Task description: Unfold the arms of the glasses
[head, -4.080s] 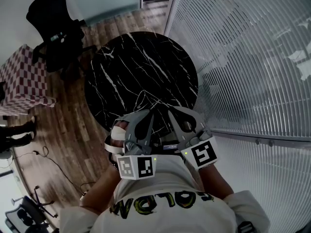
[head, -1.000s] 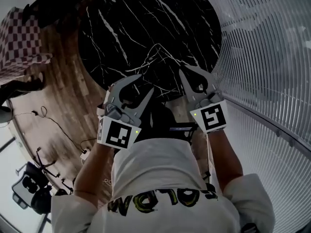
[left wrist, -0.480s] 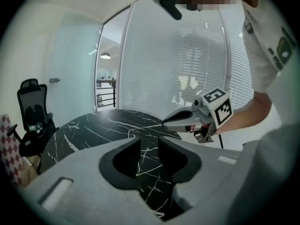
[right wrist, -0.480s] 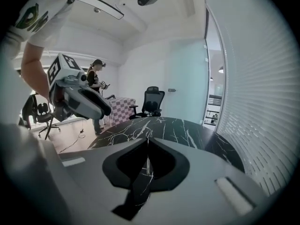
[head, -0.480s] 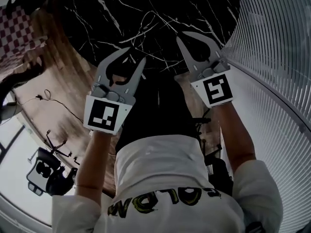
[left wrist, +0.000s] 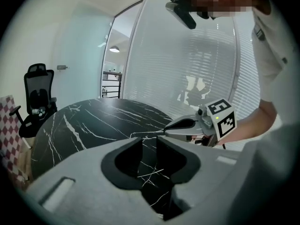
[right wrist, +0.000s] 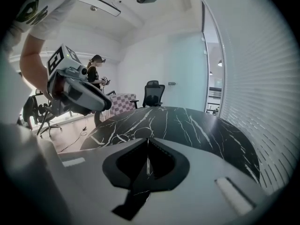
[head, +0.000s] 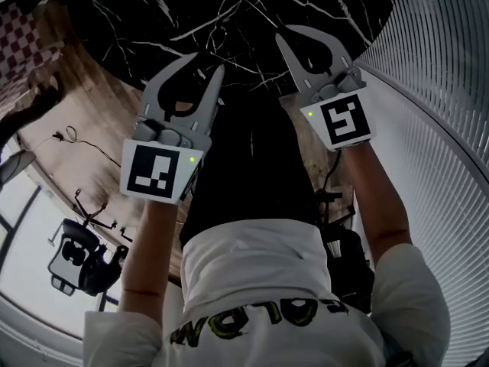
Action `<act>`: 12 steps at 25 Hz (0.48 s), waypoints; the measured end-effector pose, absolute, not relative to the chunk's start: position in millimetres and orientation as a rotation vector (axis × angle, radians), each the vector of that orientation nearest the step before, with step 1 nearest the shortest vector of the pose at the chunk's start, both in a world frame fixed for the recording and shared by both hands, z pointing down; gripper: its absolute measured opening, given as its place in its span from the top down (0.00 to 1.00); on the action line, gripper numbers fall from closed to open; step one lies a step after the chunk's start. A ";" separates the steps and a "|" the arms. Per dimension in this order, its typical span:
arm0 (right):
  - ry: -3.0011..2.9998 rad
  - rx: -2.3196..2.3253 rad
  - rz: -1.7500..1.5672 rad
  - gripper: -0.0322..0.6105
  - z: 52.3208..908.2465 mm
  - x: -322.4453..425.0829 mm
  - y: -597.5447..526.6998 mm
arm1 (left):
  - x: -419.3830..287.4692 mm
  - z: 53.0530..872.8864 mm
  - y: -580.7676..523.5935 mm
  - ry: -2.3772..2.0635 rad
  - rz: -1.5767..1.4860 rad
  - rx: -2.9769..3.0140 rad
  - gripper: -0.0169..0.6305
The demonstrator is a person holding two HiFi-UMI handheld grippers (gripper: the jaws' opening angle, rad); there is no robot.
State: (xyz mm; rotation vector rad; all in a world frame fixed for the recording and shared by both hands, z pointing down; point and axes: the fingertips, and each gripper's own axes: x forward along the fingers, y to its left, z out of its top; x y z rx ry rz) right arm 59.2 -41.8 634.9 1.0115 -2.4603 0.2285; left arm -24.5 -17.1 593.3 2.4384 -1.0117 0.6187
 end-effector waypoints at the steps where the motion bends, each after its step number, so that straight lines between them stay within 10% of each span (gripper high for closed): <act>1: -2.454 1.013 0.235 0.93 639.9 60.5 -40.2 | -24.4 599.1 -16.4 -1.013 0.615 2.430 0.82; 12: -2.365 1.019 0.266 0.93 684.8 67.7 -32.7 | -30.5 650.1 -2.4 -1.015 0.595 2.345 0.83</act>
